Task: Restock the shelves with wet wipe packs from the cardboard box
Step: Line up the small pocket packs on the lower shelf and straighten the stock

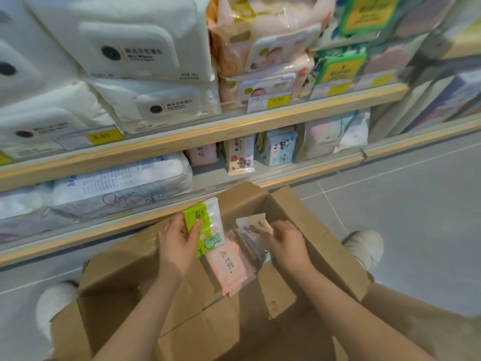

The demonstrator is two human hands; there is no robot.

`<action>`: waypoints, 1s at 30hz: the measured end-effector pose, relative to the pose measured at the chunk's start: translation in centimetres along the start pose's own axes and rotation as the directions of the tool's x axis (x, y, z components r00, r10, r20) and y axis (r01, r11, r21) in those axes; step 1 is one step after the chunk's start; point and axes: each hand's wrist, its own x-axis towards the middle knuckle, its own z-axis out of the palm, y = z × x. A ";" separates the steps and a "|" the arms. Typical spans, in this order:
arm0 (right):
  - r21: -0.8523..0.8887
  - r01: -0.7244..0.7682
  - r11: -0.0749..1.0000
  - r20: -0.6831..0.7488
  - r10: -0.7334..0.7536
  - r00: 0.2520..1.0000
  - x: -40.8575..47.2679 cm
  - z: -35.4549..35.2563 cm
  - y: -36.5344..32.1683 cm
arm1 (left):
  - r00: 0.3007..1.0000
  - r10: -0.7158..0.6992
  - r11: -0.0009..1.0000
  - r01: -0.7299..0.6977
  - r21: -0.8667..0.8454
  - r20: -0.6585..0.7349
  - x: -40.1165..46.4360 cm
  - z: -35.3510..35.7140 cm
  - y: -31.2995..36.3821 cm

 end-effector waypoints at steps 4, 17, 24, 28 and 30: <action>0.178 0.080 0.981 -0.018 -0.078 0.997 1.8 -4.3 -3.5 | 0.998 0.059 0.998 -0.059 0.005 0.001 0.1 -0.3 0.7; 0.180 0.163 0.970 0.057 -0.176 0.983 14.4 -3.6 -8.4 | 1.000 -0.023 0.995 0.021 -0.099 -0.016 2.1 -0.1 0.9; 0.203 -0.042 0.978 0.062 0.030 0.998 19.2 -0.6 -6.4 | 1.000 -0.002 0.982 -0.001 -0.189 -0.015 1.9 -0.5 1.9; 0.141 -0.054 0.988 0.055 0.047 0.997 19.5 -0.3 -5.8 | 1.000 -0.007 0.986 0.004 -0.168 -0.018 1.7 -0.5 2.3; 0.126 -0.024 0.992 0.056 0.017 0.998 19.1 -0.6 -5.8 | 1.000 -0.017 0.984 0.015 -0.179 -0.011 1.6 -0.5 2.5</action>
